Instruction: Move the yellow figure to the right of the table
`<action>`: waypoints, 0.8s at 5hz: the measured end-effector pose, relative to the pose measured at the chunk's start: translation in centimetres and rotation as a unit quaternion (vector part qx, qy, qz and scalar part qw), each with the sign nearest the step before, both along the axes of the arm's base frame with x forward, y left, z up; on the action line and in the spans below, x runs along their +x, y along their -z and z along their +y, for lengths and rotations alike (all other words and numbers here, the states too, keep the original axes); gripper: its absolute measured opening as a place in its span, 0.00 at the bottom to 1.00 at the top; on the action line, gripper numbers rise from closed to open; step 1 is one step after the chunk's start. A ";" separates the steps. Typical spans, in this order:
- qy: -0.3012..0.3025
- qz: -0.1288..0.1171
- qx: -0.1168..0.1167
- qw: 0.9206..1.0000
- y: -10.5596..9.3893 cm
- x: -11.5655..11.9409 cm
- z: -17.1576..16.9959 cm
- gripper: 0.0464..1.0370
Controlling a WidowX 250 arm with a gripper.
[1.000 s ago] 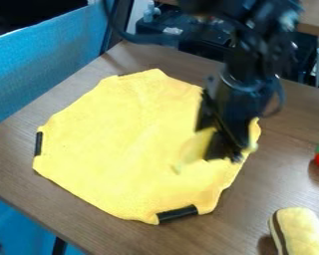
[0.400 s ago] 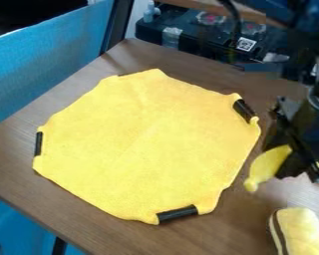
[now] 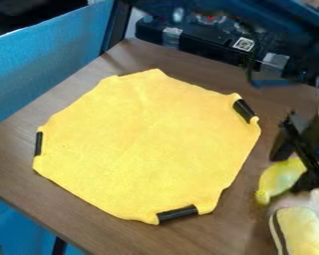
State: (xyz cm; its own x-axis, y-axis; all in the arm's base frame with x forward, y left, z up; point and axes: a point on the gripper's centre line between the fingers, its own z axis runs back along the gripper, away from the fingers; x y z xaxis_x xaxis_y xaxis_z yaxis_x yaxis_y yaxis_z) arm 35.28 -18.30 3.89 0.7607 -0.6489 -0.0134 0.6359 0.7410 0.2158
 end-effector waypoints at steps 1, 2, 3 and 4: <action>-0.003 -0.009 0.000 1.000 0.0 0.2 -0.4 0.97; 0.005 -0.009 0.003 1.000 -0.2 -0.3 0.0 0.96; 0.012 -0.055 -0.031 0.998 -5.7 -1.4 1.3 0.96; 0.014 -0.057 -0.043 0.997 -10.7 -4.0 5.1 0.96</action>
